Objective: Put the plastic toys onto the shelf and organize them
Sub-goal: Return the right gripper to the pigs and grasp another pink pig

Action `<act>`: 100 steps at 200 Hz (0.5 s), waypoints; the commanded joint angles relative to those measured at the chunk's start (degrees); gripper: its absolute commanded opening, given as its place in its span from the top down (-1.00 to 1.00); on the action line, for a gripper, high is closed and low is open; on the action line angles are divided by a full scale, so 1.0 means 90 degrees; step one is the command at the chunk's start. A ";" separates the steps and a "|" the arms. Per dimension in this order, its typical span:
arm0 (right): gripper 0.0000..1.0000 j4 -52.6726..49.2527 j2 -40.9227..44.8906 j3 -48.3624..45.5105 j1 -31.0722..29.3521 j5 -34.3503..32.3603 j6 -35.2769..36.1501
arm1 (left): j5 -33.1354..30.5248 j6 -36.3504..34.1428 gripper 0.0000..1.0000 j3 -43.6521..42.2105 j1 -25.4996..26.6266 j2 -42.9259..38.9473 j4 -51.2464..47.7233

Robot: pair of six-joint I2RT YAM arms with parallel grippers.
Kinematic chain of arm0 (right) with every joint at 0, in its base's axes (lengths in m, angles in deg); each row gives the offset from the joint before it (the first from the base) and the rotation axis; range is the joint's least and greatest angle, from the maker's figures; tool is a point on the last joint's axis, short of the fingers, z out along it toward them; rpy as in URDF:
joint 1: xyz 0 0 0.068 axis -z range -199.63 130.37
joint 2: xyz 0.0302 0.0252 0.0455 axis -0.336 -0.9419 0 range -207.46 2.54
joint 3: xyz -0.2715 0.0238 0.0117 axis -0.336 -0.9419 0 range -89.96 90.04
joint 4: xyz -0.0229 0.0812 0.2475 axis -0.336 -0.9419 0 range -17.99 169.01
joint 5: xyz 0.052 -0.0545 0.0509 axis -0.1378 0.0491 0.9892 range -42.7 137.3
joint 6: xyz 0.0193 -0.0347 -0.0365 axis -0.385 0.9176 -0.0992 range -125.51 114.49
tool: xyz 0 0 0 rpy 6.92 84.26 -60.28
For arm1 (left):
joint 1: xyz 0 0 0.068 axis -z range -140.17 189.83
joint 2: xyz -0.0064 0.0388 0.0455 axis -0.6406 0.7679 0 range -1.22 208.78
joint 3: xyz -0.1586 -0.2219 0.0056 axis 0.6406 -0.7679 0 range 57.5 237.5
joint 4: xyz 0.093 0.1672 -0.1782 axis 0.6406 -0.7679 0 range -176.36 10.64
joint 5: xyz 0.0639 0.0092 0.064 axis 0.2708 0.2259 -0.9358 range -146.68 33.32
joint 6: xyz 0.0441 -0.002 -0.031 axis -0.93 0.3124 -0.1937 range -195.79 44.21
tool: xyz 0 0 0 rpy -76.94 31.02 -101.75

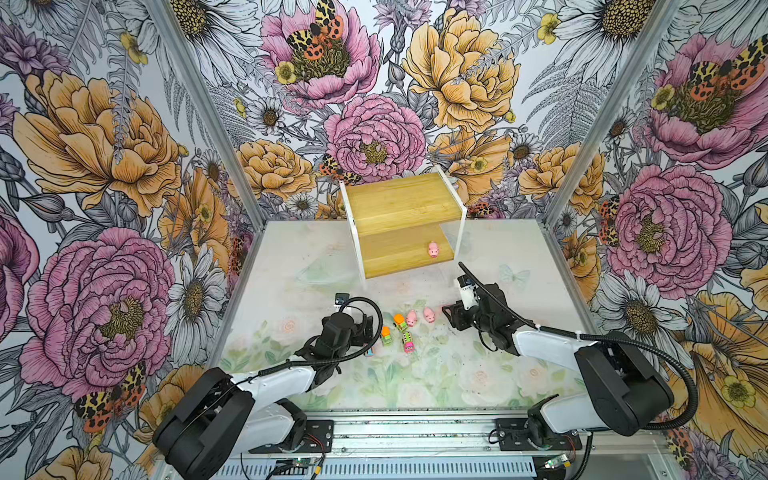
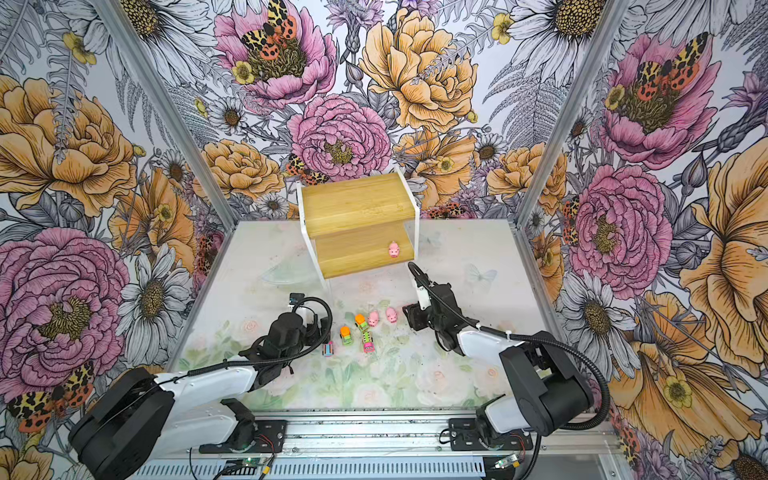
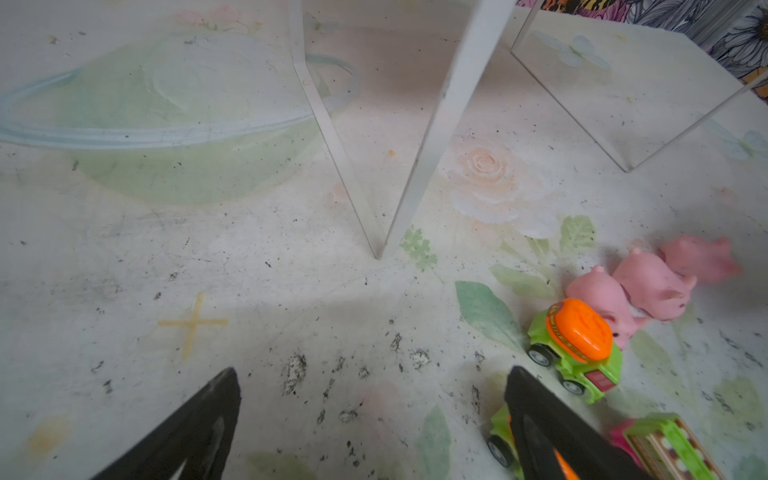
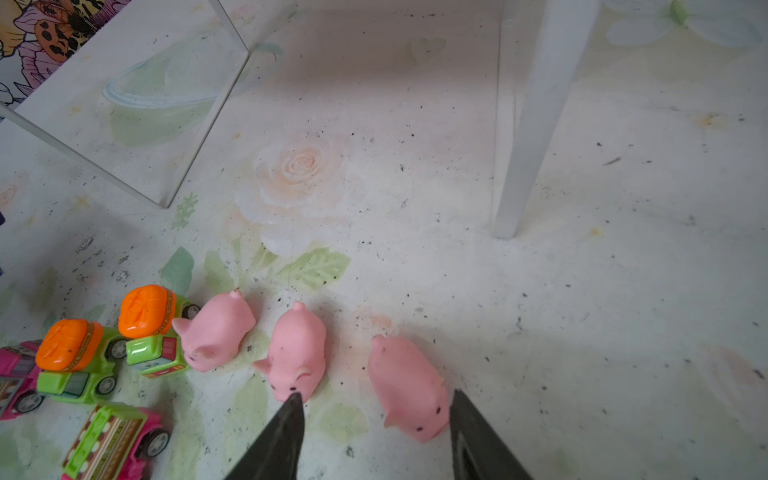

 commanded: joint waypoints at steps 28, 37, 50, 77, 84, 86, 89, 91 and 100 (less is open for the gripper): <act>-0.06 0.0247 -0.0258 0.0090 0.0039 -0.0229 -0.0475 | 0.0136 -0.0104 -0.98 0.0050 0.0046 0.0015 0.0167; -0.05 0.0277 -0.0290 0.0066 0.0039 -0.0248 -0.0507 | 0.0136 -0.0109 -0.98 0.0050 0.0041 0.0008 0.0169; -0.04 0.0269 -0.0394 0.0087 0.0039 -0.0284 -0.0533 | 0.0143 -0.0112 -0.97 0.0040 0.0046 -0.0017 0.0169; -0.03 0.0394 -0.0594 0.0128 0.0047 -0.0291 -0.0555 | 0.0160 -0.0143 -0.97 0.0050 0.0047 -0.0021 0.0169; -0.03 0.0413 -0.0650 0.0149 0.0043 -0.0311 -0.0547 | 0.0157 -0.0139 -0.98 0.0050 0.0046 -0.0024 0.0169; -0.03 0.0416 -0.0666 0.0154 0.0042 -0.0301 -0.0552 | 0.0159 -0.0142 -0.98 0.0050 0.0051 -0.0033 0.0169; -0.03 0.0435 -0.0689 0.0154 0.0040 -0.0307 -0.0540 | 0.0155 -0.0141 -0.97 0.0050 0.0052 -0.0031 0.0162; -0.03 0.0448 -0.0700 0.0160 0.0041 -0.0305 -0.0535 | 0.0159 -0.0136 -0.98 0.0050 0.0048 -0.0030 0.0160; -0.03 0.0483 -0.0755 0.0165 0.0043 -0.0289 -0.0539 | 0.0160 -0.0136 -0.97 0.0053 0.0049 -0.0045 0.0161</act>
